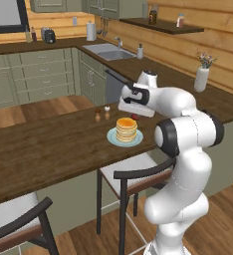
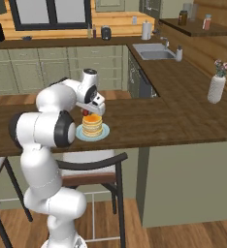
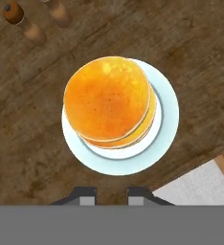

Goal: Take the strawberry from the fridge and place it on top of the pancake, located on the dining counter.

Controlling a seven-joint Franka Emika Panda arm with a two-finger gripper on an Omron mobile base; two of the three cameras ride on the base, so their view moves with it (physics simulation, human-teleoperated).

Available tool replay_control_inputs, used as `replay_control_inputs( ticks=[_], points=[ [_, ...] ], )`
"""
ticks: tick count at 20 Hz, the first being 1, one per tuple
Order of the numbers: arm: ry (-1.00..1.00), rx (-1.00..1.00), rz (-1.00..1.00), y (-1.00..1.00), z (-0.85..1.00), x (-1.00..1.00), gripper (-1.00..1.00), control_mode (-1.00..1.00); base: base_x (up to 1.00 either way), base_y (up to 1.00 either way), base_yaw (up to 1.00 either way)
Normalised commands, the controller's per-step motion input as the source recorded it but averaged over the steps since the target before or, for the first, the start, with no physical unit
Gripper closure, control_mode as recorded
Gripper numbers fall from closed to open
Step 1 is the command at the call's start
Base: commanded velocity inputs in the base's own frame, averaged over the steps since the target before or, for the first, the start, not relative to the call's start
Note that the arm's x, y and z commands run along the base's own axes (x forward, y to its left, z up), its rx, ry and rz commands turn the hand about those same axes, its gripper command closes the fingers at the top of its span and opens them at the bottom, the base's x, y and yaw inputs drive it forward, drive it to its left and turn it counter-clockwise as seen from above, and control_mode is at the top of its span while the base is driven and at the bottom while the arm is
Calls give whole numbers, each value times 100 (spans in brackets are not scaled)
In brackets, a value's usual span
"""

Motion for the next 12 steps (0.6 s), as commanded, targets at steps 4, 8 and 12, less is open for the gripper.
replay_control_inputs(
  ticks=[4, 8, 12],
  points=[
    [0, -1, 0, 1, -13, 33, 100, -100, 0, 0, 0],
    [0, -1, 0, 3, -13, 28, 100, -100, 0, 0, 0],
    [0, -1, 0, 3, -15, 10, 100, -100, 0, 0, 0]
  ],
)
